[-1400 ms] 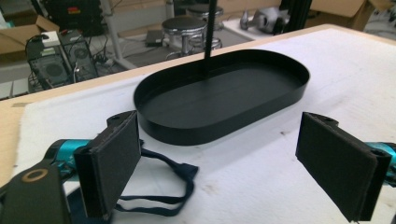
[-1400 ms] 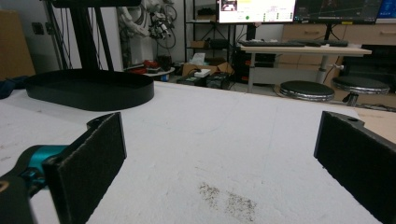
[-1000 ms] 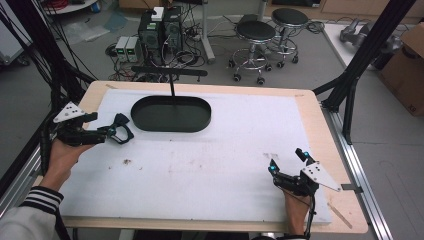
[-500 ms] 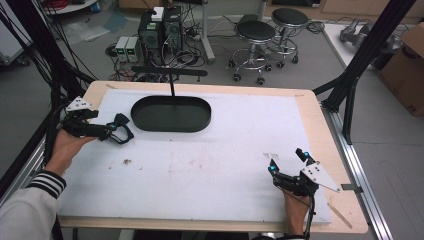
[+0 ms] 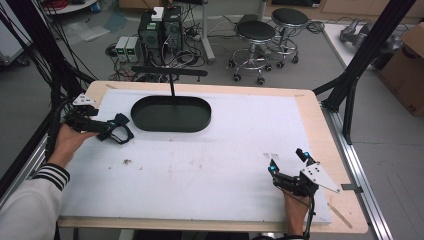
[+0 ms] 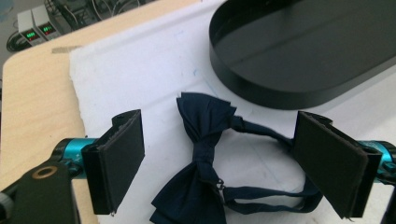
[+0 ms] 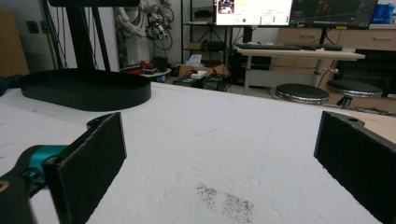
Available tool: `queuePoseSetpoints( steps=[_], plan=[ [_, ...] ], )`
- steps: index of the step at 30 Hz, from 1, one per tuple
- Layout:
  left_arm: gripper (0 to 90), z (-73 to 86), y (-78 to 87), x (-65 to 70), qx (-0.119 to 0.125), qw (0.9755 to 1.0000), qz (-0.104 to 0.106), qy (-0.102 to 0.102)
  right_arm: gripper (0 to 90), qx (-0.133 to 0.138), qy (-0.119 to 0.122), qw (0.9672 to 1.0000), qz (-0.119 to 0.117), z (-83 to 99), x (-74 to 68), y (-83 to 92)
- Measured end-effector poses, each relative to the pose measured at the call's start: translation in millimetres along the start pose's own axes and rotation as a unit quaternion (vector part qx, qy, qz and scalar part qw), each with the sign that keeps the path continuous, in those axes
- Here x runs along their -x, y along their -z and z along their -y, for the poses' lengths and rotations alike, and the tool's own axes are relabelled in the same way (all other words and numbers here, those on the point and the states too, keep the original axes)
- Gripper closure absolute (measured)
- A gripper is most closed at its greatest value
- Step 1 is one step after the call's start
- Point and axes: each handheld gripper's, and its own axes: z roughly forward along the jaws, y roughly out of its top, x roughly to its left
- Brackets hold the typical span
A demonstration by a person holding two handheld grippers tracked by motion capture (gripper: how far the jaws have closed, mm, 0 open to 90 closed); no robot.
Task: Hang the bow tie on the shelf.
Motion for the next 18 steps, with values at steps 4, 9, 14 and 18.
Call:
queuePoseSetpoints(
  steps=[4, 9, 14, 18],
  plan=[
    [17.5, 1.1, -3.8, -2.2, -0.006, 1.0000, 0.001, 0.006, 1.2, 0.000, 0.000, 1.0000, 0.000, 0.0, 0.1, 0.0],
    [18.3, 3.8, -16.5, -10.4, -0.031, 0.9994, 0.010, 0.015, 1.2, -0.001, -0.001, 1.0000, 0.000, 0.0, 0.2, -0.2],
    [18.5, 6.0, -28.7, -12.1, -0.061, 0.9979, 0.015, 0.014, 1.2, -0.008, -0.004, 1.0000, -0.002, -0.5, 0.4, -1.4],
    [21.5, 8.2, -33.6, -13.8, -0.073, 0.9971, 0.014, 0.014, 1.2, -0.009, -0.001, 1.0000, -0.001, -0.6, -0.2, -1.4]
  ],
)
